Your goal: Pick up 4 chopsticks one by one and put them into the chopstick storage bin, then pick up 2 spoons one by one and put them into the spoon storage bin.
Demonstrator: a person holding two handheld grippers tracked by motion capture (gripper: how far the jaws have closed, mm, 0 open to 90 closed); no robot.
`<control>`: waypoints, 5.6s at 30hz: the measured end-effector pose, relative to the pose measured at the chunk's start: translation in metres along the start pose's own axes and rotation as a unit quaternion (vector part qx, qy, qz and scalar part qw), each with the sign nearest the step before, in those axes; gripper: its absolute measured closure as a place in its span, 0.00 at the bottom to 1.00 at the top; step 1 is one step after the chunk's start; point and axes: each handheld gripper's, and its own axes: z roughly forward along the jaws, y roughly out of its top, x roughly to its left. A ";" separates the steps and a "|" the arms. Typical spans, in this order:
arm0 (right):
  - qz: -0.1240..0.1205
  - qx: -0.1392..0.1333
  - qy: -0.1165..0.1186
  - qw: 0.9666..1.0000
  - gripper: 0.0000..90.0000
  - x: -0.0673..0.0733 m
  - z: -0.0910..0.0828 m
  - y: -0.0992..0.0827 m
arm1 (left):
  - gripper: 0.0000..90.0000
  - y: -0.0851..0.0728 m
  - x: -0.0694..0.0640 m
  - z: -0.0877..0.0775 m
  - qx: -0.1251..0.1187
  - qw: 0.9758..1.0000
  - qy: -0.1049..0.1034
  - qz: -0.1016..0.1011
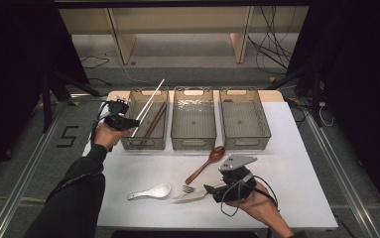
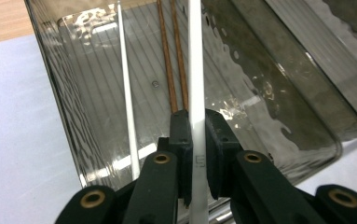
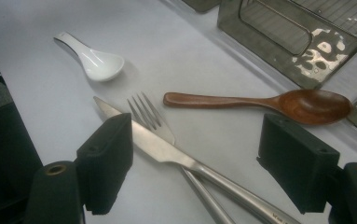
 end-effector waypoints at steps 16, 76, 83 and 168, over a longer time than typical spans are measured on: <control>-0.001 0.002 0.004 1.000 0.30 0.001 0.001 0.000 | 0.91 -0.001 0.004 0.015 0.024 1.000 0.018 -0.007; 0.007 0.011 0.000 1.000 0.30 -0.009 0.007 -0.003 | 0.24 -0.090 -0.077 -0.061 0.042 0.980 -0.110 0.161; 0.008 0.010 -0.001 1.000 0.30 -0.009 0.006 -0.003 | 0.23 -0.101 -0.083 -0.061 0.061 0.975 -0.115 0.182; 0.011 0.017 -0.012 1.000 0.30 -0.010 0.005 -0.006 | 0.84 -0.129 -0.094 -0.026 0.204 0.942 -0.148 0.222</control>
